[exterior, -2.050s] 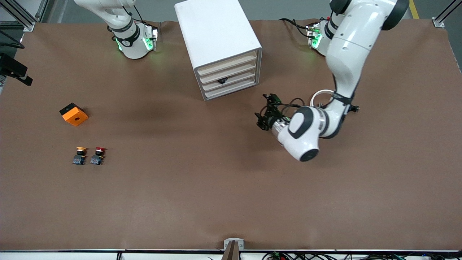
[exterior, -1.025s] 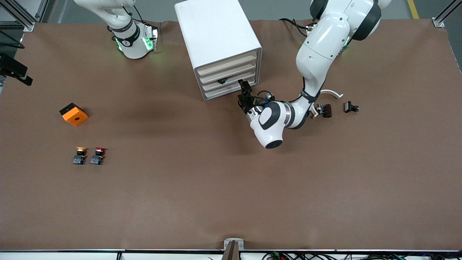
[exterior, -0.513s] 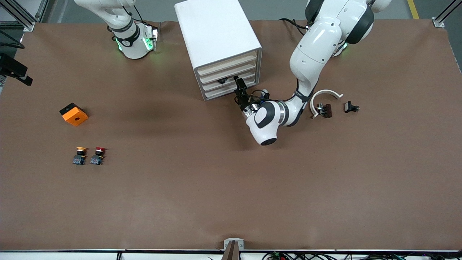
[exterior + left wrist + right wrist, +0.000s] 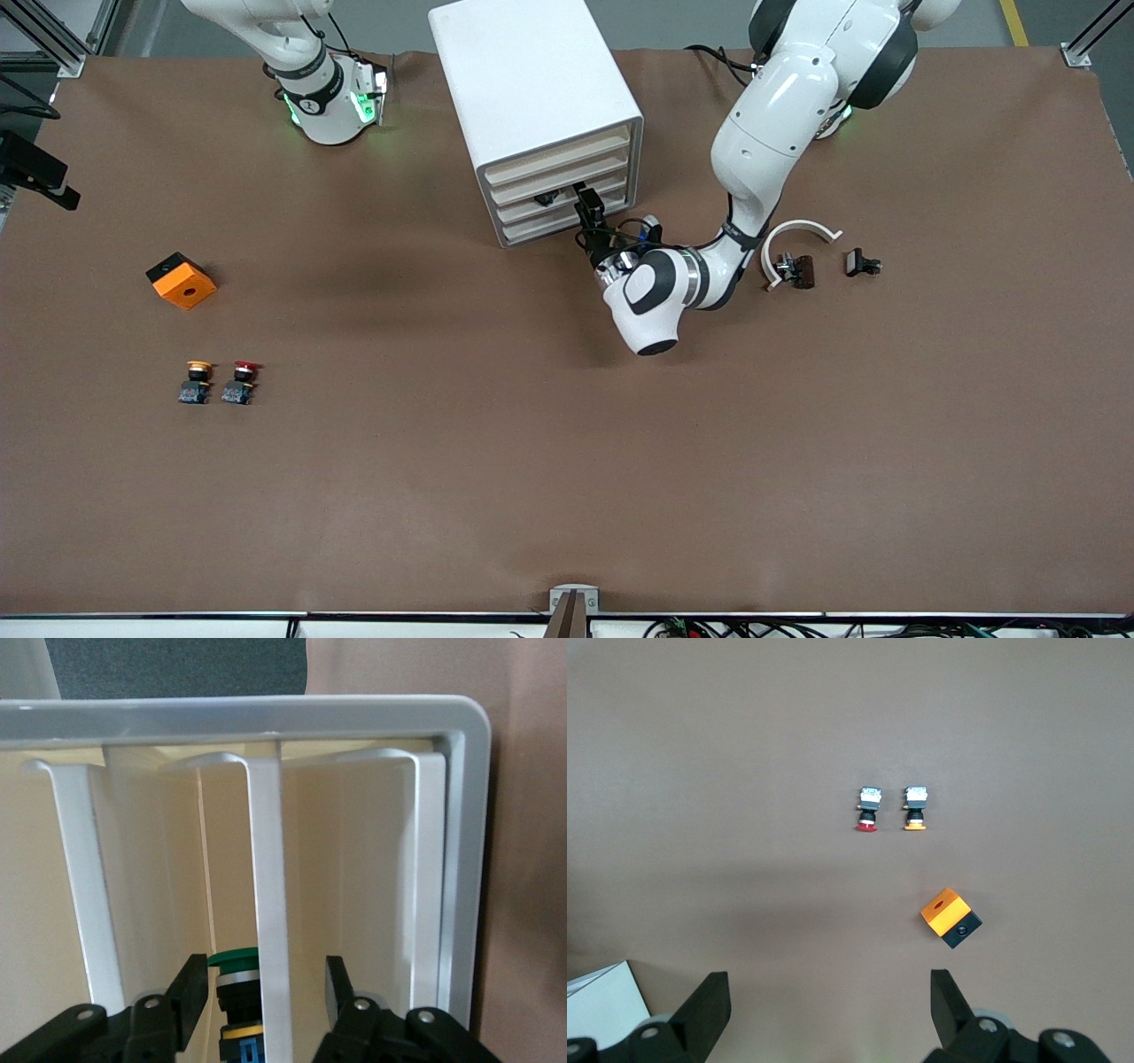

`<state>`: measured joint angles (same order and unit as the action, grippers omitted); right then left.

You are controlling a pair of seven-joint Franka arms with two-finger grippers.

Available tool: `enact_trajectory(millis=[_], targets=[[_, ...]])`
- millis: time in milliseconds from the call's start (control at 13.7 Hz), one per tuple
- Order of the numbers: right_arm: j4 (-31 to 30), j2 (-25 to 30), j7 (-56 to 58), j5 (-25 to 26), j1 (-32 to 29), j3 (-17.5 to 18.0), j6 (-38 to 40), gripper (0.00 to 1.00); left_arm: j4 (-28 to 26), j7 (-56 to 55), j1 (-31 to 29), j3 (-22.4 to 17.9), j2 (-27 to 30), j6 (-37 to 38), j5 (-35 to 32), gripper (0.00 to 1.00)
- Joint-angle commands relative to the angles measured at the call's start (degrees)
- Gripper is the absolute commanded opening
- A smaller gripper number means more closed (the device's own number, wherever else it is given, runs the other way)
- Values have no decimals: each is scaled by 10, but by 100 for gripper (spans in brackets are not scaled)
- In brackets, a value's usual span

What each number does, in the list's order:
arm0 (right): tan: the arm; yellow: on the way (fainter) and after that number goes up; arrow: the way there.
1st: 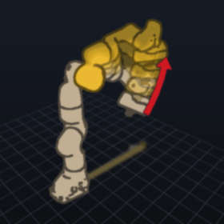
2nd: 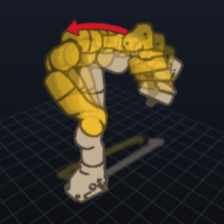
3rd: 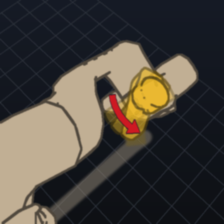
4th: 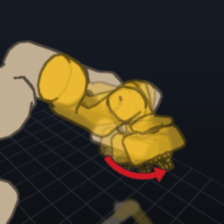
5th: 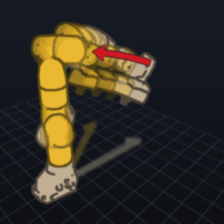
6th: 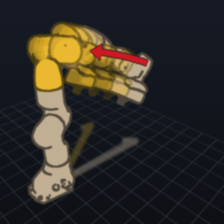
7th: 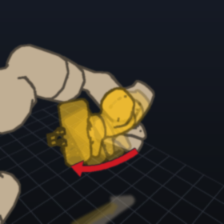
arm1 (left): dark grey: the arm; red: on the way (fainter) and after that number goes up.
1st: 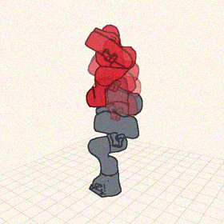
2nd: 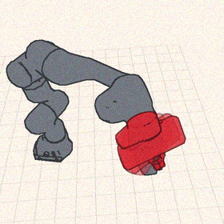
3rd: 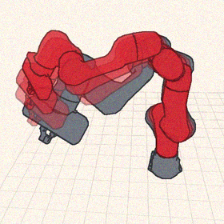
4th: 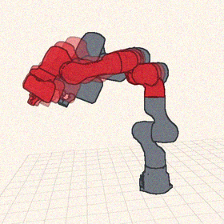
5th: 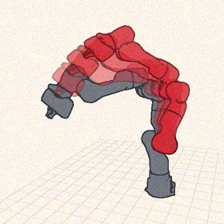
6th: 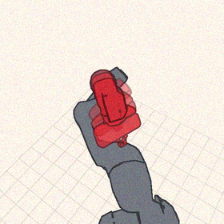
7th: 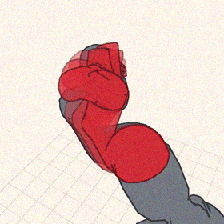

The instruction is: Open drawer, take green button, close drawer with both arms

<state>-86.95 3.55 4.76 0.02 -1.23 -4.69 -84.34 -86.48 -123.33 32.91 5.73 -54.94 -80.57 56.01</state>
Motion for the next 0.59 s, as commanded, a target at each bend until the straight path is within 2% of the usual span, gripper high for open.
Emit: enact_trajectory(millis=[0, 513], targets=[[-15, 16, -3, 3, 3, -1, -3, 100, 7, -9, 4, -3, -4, 12, 12, 54], [-14, 16, -3, 3, 3, -1, -2, 100, 22, -6, 2, -3, -3, 12, 12, 54]])
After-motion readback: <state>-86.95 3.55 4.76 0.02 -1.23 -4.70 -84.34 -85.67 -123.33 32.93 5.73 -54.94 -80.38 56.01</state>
